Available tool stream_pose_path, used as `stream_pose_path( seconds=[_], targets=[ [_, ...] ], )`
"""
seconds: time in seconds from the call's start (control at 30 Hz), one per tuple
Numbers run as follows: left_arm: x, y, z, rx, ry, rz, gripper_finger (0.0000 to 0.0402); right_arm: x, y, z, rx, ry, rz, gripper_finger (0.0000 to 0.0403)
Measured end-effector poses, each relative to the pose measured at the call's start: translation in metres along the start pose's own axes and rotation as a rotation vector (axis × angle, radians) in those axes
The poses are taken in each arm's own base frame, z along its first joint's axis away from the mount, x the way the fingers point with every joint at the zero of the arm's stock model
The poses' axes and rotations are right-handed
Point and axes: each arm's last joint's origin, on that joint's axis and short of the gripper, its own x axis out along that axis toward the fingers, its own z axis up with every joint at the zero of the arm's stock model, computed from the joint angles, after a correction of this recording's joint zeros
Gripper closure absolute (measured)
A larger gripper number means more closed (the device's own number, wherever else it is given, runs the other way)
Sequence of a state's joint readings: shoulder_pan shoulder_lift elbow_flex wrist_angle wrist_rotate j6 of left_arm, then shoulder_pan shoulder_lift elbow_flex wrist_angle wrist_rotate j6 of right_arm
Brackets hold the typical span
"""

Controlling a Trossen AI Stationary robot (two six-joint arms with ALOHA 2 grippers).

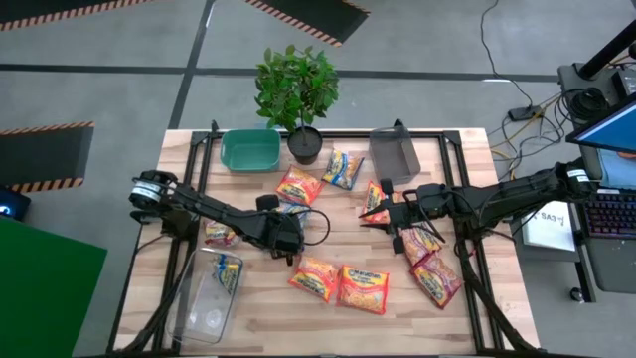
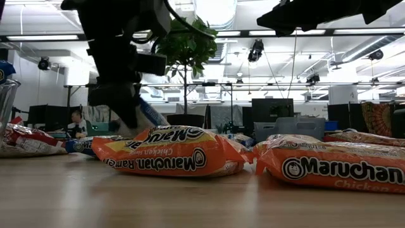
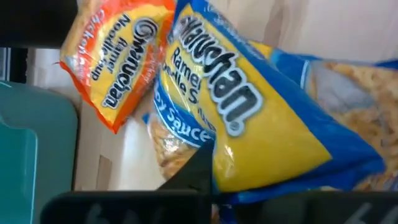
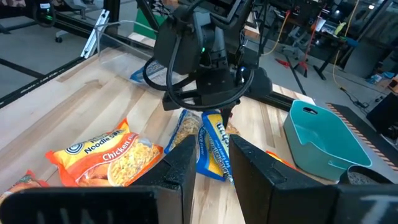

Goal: Sort Maruchan noodles
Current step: Put the blue noodle pack into the transparent bin

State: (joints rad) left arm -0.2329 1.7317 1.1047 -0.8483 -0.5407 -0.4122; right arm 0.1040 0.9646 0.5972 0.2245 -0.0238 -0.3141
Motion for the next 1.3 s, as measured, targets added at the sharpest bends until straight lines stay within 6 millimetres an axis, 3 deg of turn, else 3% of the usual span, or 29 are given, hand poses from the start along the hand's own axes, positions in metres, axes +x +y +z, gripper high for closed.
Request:
stream_pose_path(
  seconds=[0.2, 0.43, 0.6, 0.8, 0.9, 1.0, 1.3],
  targets=[
    [-0.035, 0.009, 0.02, 0.013, -0.028, 0.02, 0.0399, 0.0, 0.0, 0.0, 0.0, 0.0, 0.0, 0.0316],
    [-0.119, 0.029, 0.045, 0.043, -0.088, -0.008, 0.0401, 0.0, 0.0, 0.0, 0.003, 0.0, 0.0, 0.0316],
    [-0.18, 0.041, 0.049, -0.018, -0.049, -0.205, 0.0401, 0.0, 0.0, 0.0, 0.007, 0.002, 0.0, 0.0316],
    [-0.23, 0.038, 0.043, -0.165, 0.015, -0.533, 0.0401, 0.0, 0.0, 0.0, 0.007, 0.002, 0.0, 0.0316],
    [-0.245, 0.032, 0.036, -0.271, 0.077, -0.624, 0.0402, 0.0, 0.0, 0.0, 0.007, 0.003, 0.001, 0.0316],
    [-0.252, 0.018, 0.025, -0.267, 0.159, -0.686, 0.0402, 0.0, 0.0, 0.0, 0.013, 0.003, 0.001, 0.0316],
    [-0.246, -0.035, -0.028, -0.279, 0.644, -0.711, 0.0401, 0.0, 0.0, 0.0, 0.022, 0.002, 0.001, 0.0316]
  ],
)
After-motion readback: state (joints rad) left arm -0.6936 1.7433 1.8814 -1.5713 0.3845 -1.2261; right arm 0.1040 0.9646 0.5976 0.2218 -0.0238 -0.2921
